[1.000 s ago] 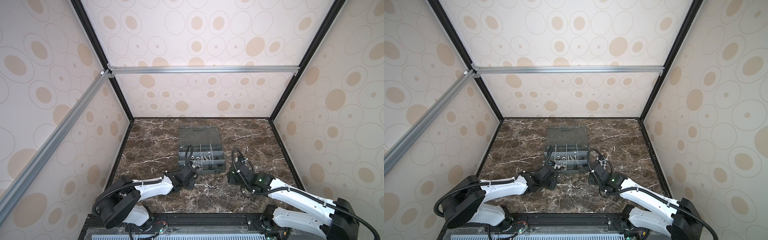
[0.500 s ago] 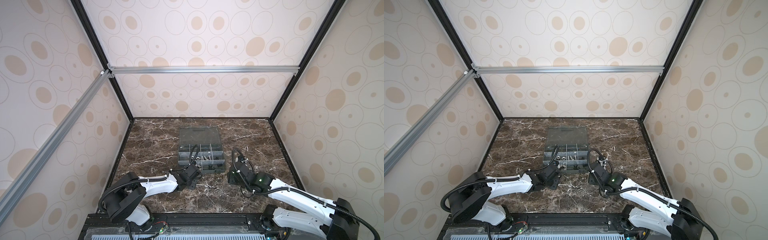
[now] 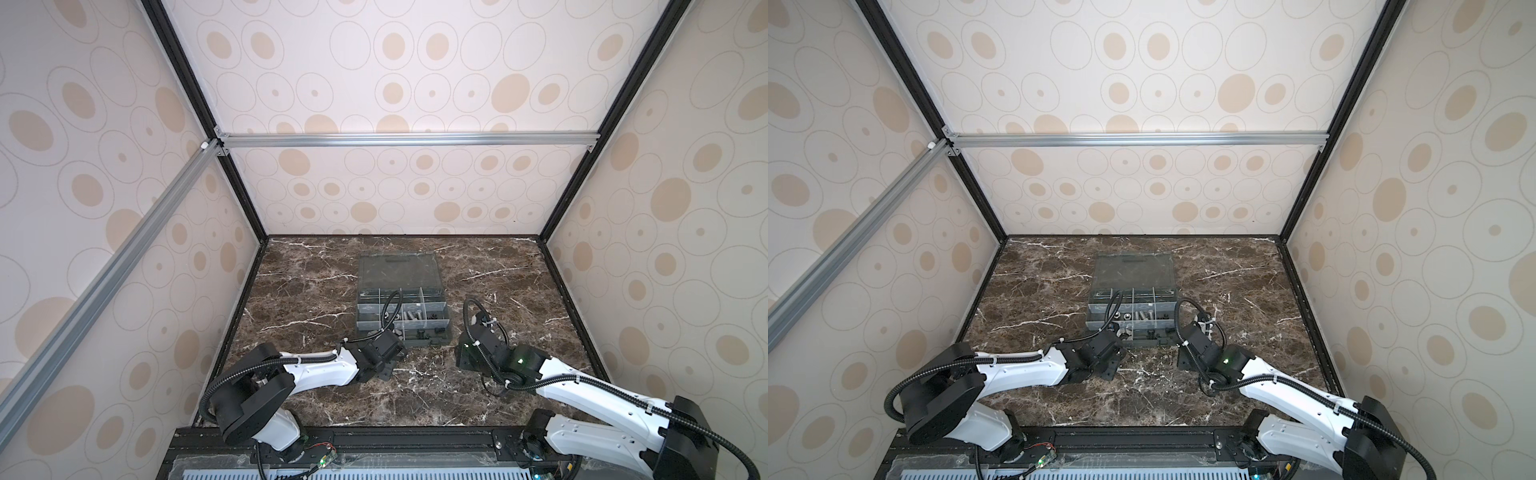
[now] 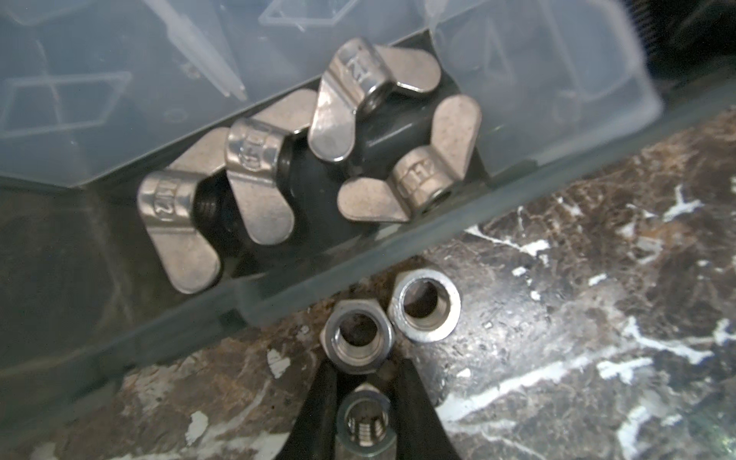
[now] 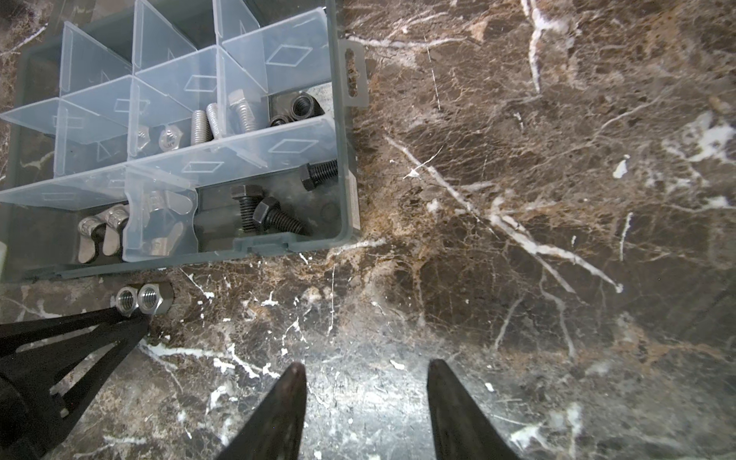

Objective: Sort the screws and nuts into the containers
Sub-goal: 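Lift the hex nut with the left gripper into the nut compartment and open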

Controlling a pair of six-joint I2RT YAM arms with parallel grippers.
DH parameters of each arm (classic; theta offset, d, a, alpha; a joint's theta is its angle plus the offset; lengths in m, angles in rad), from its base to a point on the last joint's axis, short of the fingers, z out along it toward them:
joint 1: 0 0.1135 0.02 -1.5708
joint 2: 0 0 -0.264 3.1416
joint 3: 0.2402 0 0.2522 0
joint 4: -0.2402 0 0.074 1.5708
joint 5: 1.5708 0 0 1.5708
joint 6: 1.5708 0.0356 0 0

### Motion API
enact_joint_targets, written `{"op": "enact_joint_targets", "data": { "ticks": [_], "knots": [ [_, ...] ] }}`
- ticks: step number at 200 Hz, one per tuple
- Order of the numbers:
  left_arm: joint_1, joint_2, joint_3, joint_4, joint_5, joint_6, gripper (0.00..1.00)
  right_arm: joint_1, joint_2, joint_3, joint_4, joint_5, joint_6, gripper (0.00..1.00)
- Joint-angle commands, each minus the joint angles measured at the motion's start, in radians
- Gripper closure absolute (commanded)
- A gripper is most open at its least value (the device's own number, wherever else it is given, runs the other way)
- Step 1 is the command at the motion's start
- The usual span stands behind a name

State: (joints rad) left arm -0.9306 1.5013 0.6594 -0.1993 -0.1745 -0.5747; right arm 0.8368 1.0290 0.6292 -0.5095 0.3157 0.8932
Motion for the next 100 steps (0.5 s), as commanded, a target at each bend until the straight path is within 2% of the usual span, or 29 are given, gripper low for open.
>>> {"op": "enact_joint_targets", "data": {
  "ticks": [1,100],
  "knots": [
    [-0.013,-0.009,0.016,-0.076,0.01,0.014,0.8,0.007,-0.018,-0.013,-0.024,0.023,0.022,0.48],
    [-0.013,-0.144,0.124,-0.144,0.01,0.062,0.82,0.006,-0.024,-0.013,-0.027,0.031,0.022,0.48]
  ]
}}
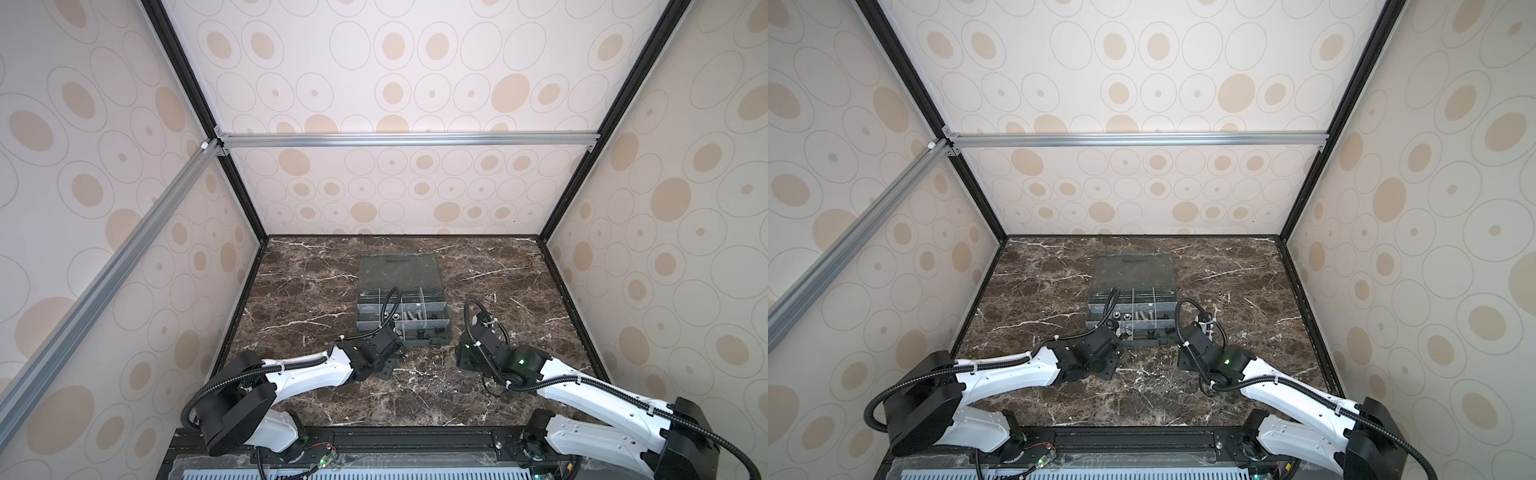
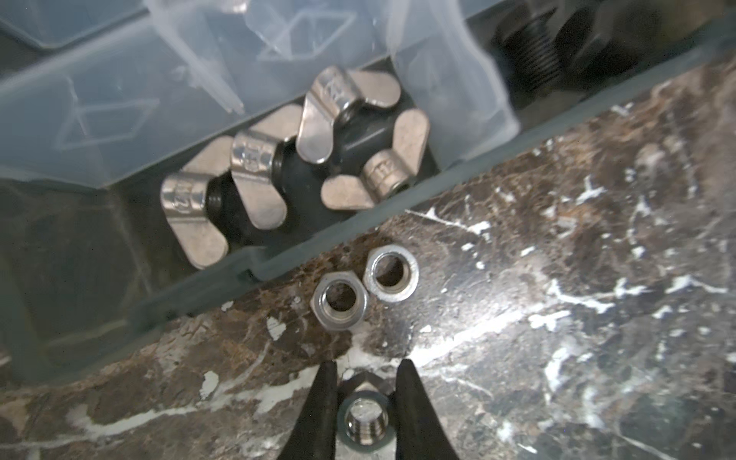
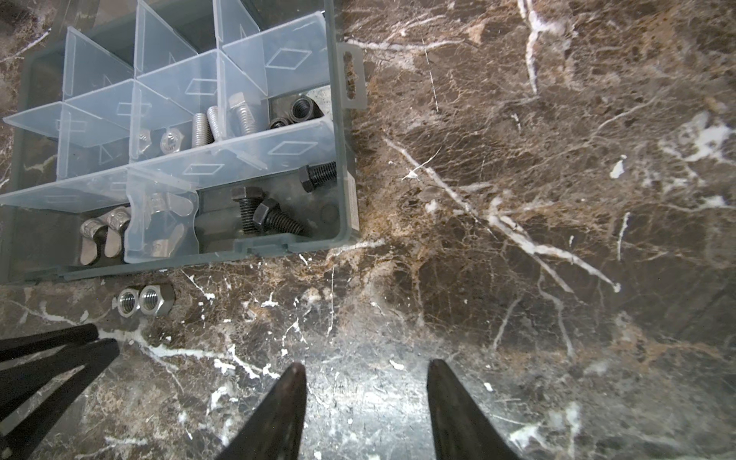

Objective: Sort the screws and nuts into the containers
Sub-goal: 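Lift the hex nut with the left gripper into the nut compartment and open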

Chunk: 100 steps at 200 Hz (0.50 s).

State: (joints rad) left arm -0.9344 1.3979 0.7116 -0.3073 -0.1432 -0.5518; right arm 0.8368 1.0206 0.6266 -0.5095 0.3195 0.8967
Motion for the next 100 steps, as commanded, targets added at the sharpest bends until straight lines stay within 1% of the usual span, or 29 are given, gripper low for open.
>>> {"op": "enact_joint_targets", "data": {
  "ticks": [1,21,43,66,100],
  "knots": [
    [-0.009,-0.042,0.075,-0.036,-0.023,0.042,0.82,0.005,-0.016,-0.011,-0.027,0.027,0.018,0.48],
    [-0.002,-0.053,0.139,-0.03,-0.056,0.099,0.81,0.005,-0.016,-0.004,-0.03,0.03,0.014,0.48],
    [0.041,-0.02,0.232,-0.028,-0.076,0.167,0.8,0.006,-0.017,0.002,-0.04,0.034,0.014,0.48],
    [0.105,0.035,0.306,-0.001,-0.058,0.212,0.8,0.006,-0.019,0.004,-0.042,0.042,0.017,0.48],
    [0.188,0.123,0.357,0.06,0.008,0.241,0.8,0.007,-0.017,0.021,-0.064,0.044,0.019,0.48]
  ]
}}
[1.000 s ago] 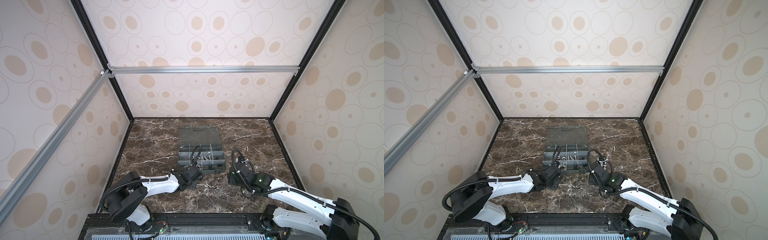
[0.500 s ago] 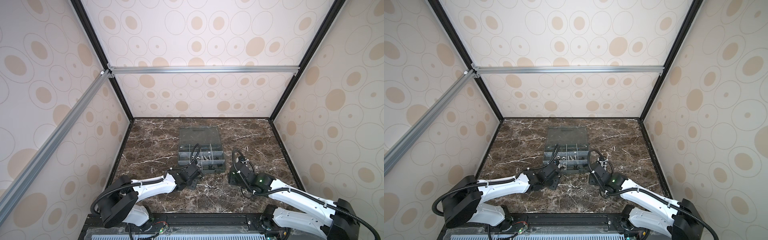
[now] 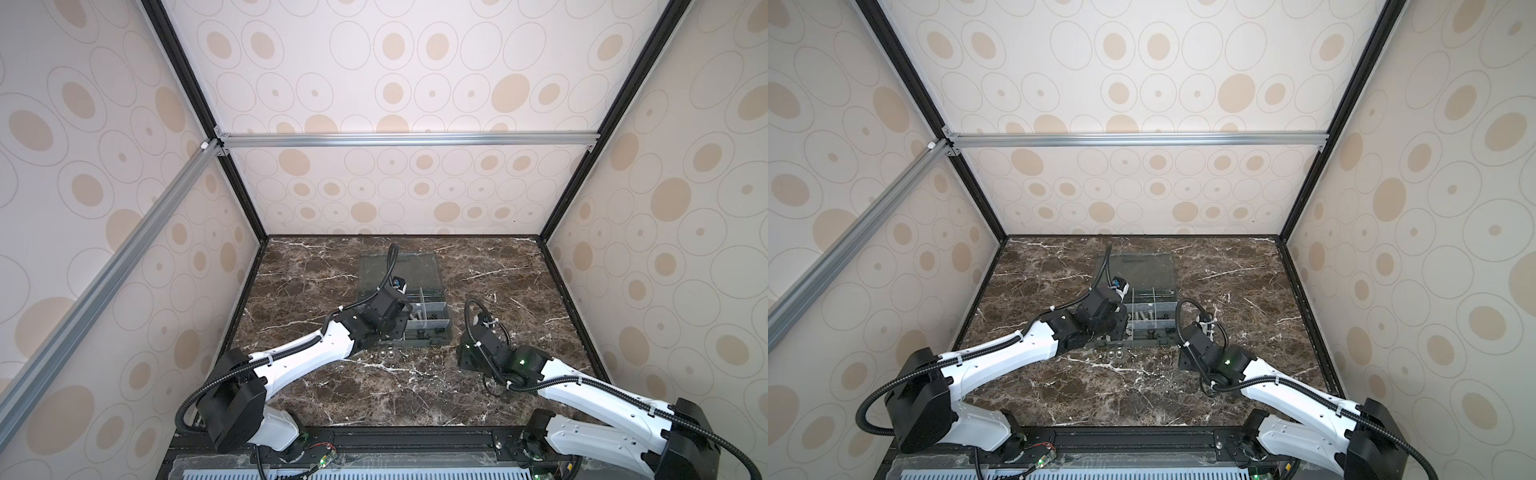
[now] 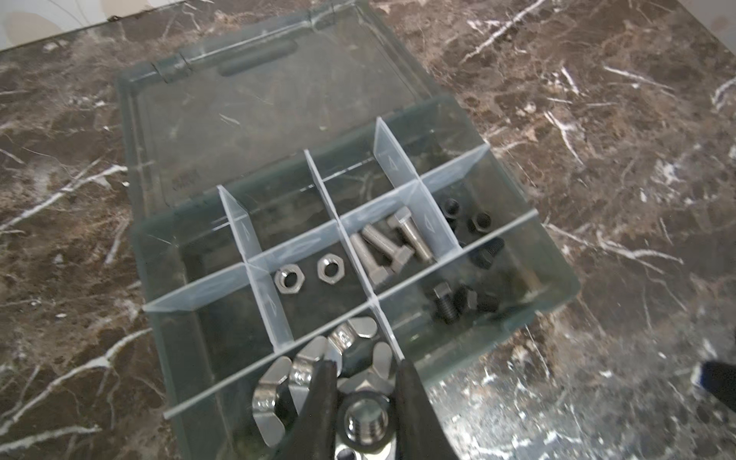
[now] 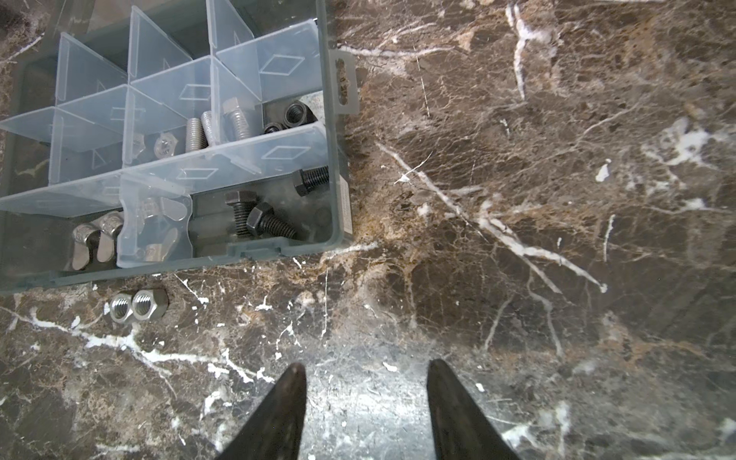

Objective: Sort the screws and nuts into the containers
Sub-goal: 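Lift the hex nut with the left gripper into the nut compartment and open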

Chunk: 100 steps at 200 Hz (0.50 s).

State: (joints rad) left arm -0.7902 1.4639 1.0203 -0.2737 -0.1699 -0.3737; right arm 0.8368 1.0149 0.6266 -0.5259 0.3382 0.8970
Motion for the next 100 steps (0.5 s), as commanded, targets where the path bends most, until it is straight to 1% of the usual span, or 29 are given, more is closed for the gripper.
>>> {"op": "enact_joint_targets", "data": {
  "ticks": [1,36,77,100],
  "knots": [
    [0.045,0.061,0.05,0.028,0.035,0.063,0.8,0.007,-0.012,0.021,-0.048,0.025,0.02,0.48],
    [0.084,0.151,0.084,0.039,0.052,0.079,0.81,0.007,-0.026,0.015,-0.054,0.027,0.032,0.48],
    [0.11,0.184,0.063,0.085,0.088,0.063,0.82,0.006,-0.026,0.003,-0.052,0.035,0.037,0.47],
    [0.123,0.203,0.061,0.097,0.097,0.054,0.77,0.006,-0.003,0.004,-0.035,0.027,0.041,0.47]
  ]
}}
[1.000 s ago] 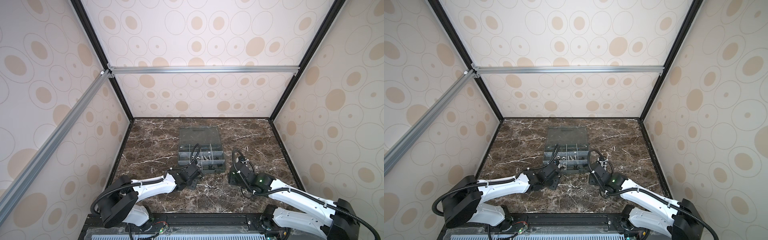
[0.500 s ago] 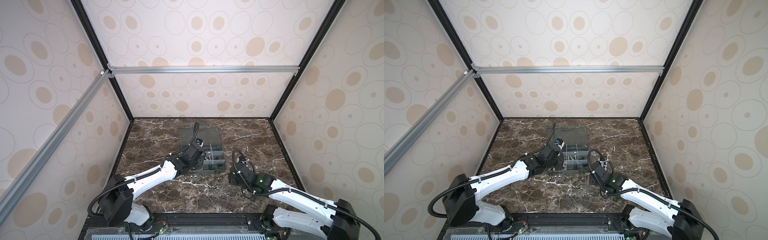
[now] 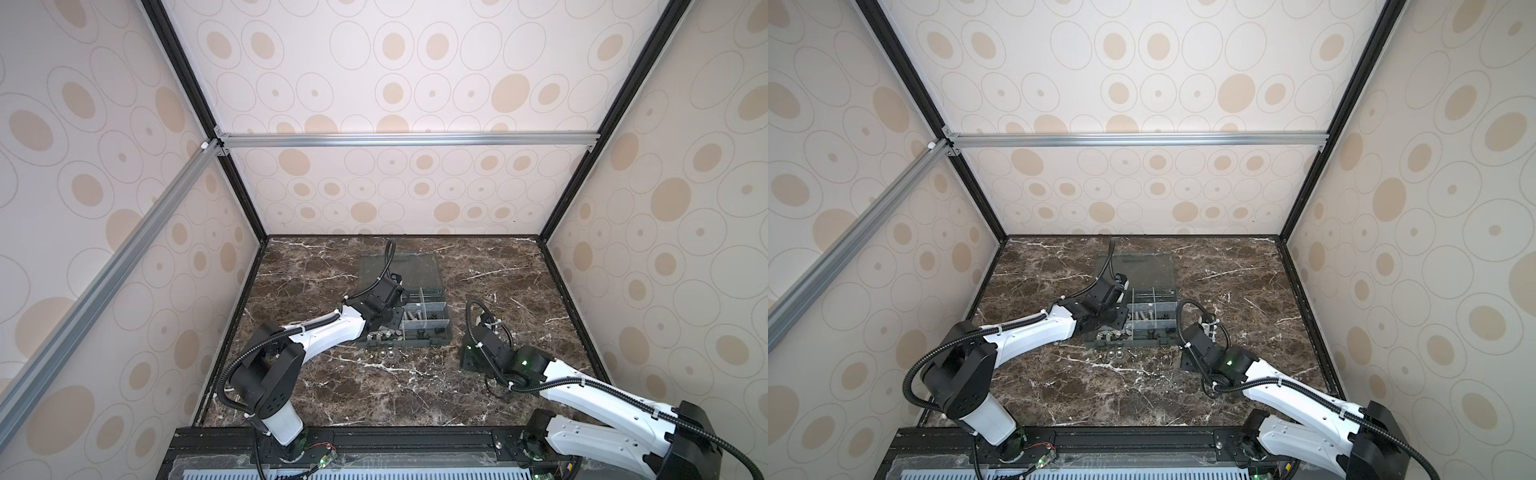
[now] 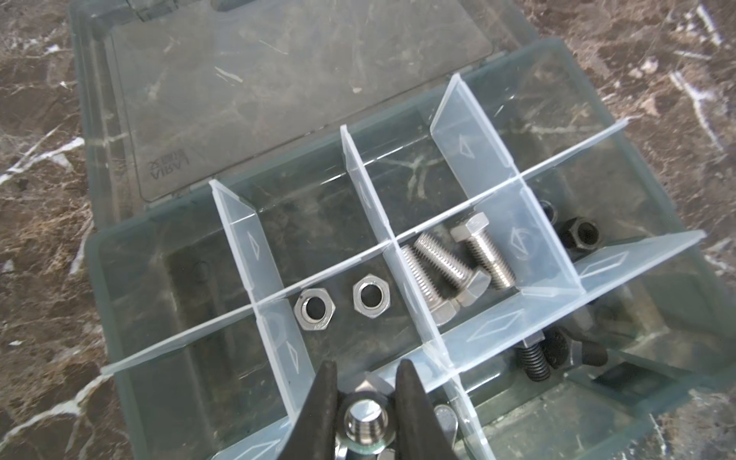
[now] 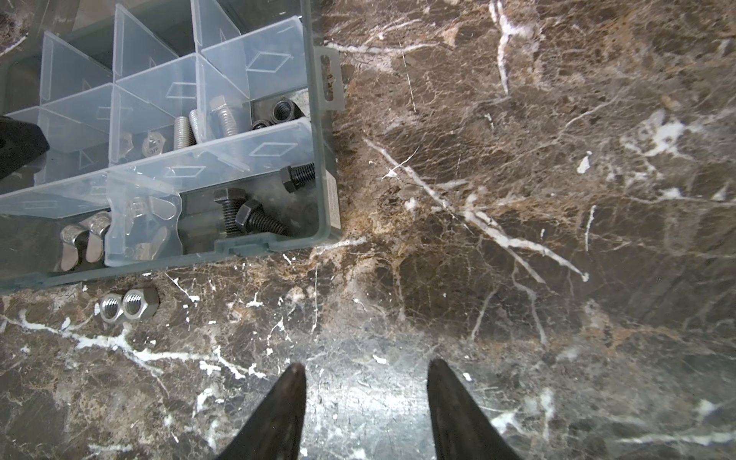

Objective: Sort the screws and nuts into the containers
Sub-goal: 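Lift the hex nut with the left gripper into the nut compartment and open, then withdraw the left gripper from the box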

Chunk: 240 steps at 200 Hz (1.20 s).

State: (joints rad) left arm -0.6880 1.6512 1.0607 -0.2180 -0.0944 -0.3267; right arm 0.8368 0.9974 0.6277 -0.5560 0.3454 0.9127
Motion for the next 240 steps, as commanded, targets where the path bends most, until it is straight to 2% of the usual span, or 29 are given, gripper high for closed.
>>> {"op": "enact_joint_targets", "data": {
  "ticks": [1,38,64,240],
  "knots": [
    [0.021,0.018,0.021,0.042,0.023,0.007,0.77,0.006,0.016,0.003,-0.005,0.019,0.025,0.47],
    [0.034,0.044,0.039,0.027,0.026,-0.006,0.62,0.007,0.043,0.009,0.012,0.005,0.02,0.47],
    [0.035,0.008,0.016,0.036,0.013,-0.015,0.58,0.006,0.038,0.01,0.002,0.013,0.012,0.47],
    [0.039,-0.407,-0.29,0.054,-0.029,-0.164,0.57,0.006,0.075,0.017,0.044,-0.024,-0.012,0.47]
  ]
}}
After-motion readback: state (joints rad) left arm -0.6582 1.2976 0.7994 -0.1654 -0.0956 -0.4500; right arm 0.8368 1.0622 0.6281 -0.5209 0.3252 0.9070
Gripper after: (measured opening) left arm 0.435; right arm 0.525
